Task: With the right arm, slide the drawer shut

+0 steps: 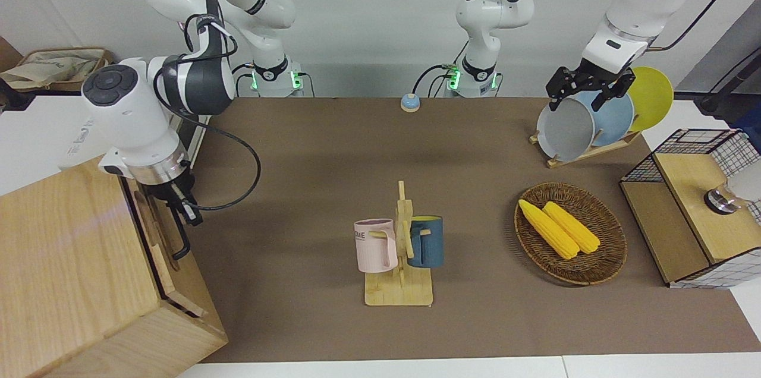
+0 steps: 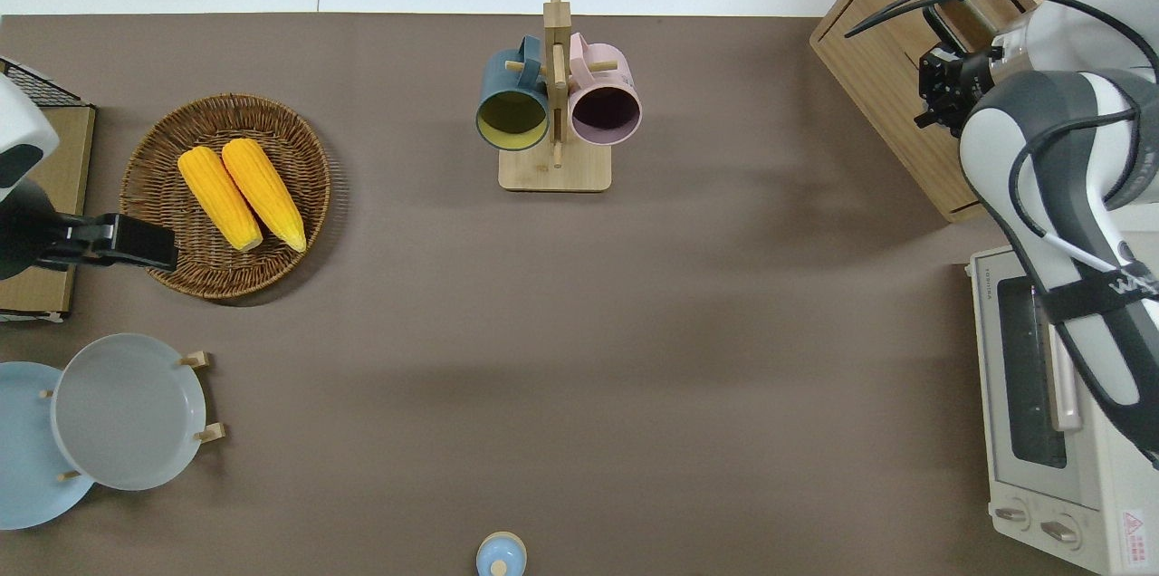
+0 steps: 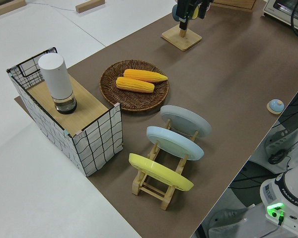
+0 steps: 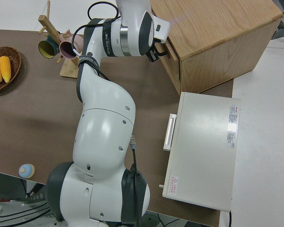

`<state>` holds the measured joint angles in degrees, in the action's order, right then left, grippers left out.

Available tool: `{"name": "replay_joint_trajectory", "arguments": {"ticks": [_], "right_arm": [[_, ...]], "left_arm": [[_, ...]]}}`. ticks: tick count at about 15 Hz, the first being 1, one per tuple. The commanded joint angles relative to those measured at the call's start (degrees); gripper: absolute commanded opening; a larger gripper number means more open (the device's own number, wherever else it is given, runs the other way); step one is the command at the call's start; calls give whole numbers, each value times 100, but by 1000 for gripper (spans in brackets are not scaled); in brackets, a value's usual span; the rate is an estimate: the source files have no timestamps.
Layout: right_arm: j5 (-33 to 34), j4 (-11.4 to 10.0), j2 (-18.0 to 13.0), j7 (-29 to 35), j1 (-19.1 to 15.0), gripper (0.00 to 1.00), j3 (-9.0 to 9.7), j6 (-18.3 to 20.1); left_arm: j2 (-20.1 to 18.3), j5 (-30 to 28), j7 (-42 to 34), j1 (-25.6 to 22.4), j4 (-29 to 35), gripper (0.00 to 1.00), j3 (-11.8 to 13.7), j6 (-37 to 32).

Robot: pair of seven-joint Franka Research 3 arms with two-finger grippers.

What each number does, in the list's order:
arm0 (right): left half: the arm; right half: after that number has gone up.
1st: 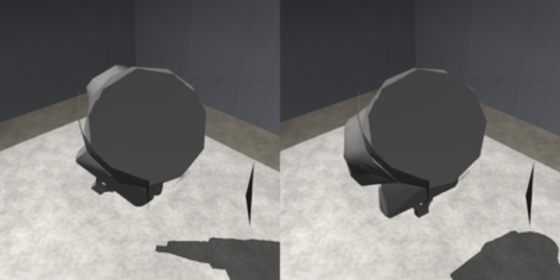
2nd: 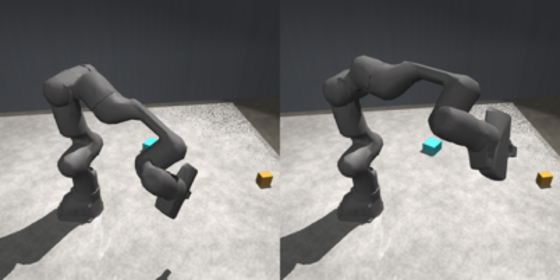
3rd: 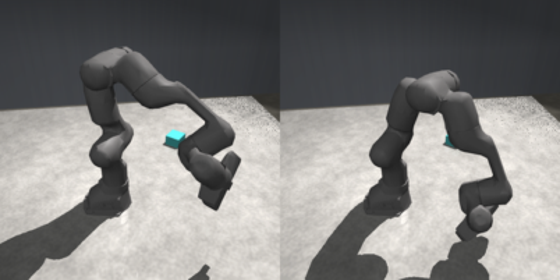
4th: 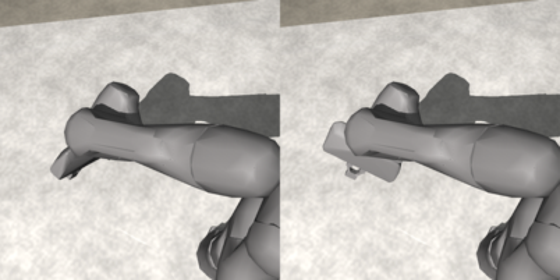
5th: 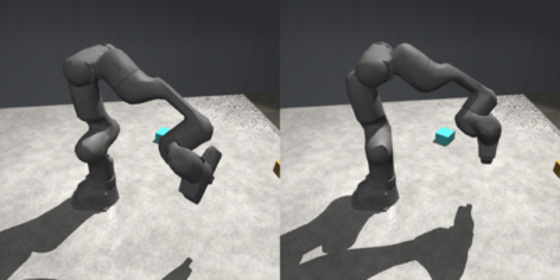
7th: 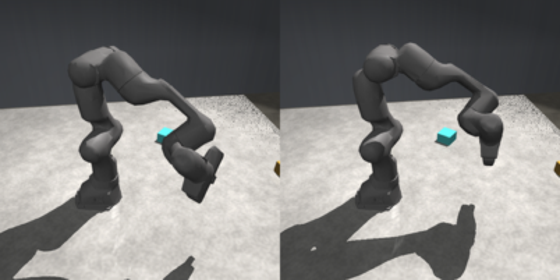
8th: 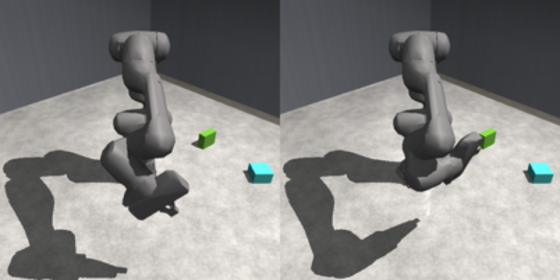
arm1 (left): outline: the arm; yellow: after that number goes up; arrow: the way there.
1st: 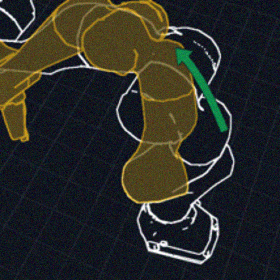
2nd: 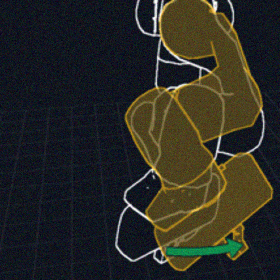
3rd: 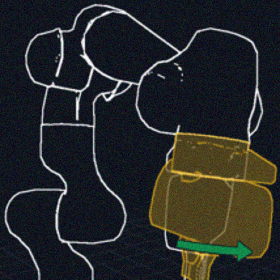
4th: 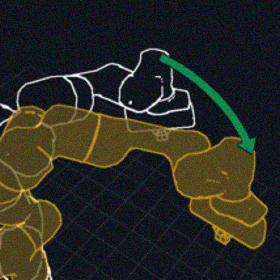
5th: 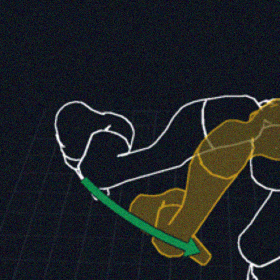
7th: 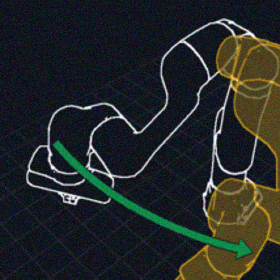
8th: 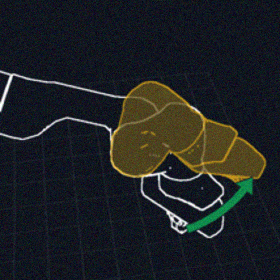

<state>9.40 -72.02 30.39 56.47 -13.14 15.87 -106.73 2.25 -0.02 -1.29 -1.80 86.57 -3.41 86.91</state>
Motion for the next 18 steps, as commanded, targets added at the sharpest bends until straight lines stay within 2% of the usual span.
{"name": "replay_joint_trajectory", "arguments": {"ticks": [1,4,12,16,18], "right_arm": [[132,452,336,-295,-285,0,83,-41],[132,496,354,-514,-399,0,92,-41],[211,514,345,-637,-391,0,92,-32],[290,496,310,-620,-251,0,100,55],[395,470,223,-629,82,0,83,178]], "left_arm": [[65,98,-56,-22,-149,993,-37,-113],[65,98,-56,-22,-149,993,-37,-113],[65,98,-56,-22,-149,993,-37,-113],[65,98,-56,-22,-149,993,-37,-113],[65,98,-56,-22,-149,993,-37,-113]]}}
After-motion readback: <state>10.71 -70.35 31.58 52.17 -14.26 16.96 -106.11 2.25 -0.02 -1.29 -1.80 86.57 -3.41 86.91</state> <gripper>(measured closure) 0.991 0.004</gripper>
